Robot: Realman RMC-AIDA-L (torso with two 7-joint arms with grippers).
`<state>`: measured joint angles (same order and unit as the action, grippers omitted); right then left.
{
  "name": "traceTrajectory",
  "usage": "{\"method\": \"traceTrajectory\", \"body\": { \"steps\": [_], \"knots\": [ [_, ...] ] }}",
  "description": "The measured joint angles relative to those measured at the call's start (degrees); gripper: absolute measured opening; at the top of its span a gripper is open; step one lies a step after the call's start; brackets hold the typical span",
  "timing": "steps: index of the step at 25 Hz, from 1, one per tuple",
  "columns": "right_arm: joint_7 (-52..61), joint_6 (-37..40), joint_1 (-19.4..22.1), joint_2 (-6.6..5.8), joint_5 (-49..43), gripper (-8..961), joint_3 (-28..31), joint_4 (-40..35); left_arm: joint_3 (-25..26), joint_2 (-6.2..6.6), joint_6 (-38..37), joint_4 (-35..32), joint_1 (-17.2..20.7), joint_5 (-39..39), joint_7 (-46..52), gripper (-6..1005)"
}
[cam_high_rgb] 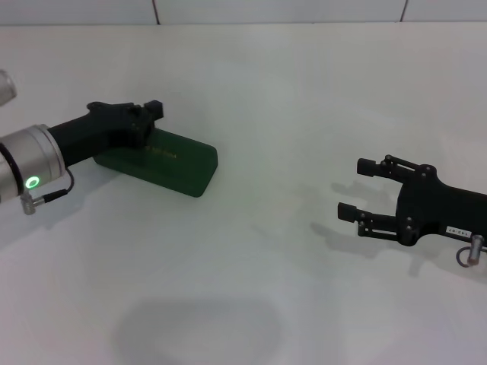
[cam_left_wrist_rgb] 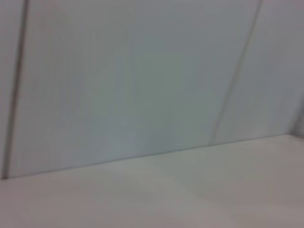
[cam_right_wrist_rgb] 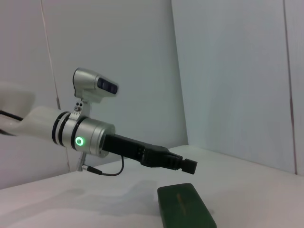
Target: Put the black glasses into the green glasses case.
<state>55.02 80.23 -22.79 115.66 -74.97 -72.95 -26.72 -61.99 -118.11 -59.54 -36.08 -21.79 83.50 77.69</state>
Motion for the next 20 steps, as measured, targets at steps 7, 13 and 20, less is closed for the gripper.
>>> {"method": "traceTrajectory", "body": {
  "steps": [7, 13, 20],
  "knots": [
    [0.0, 0.2, 0.0, -0.11, 0.0, 810, 0.2, 0.0, 0.2, 0.61, -4.6, -5.9, -0.4, 8.1, 10.2, 24],
    [0.6, 1.6, -0.1, -0.49, -0.4, 810, 0.3, -0.1, 0.3, 2.05, -11.1, -8.9, -0.3, 10.0, 12.6, 155],
    [3.5, 7.1, -0.2, -3.60, -0.4, 810, 0.4, -1.5, 0.4, 4.70, -21.4, -10.4, 0.0, 10.3, 11.8, 409]
  ]
}}
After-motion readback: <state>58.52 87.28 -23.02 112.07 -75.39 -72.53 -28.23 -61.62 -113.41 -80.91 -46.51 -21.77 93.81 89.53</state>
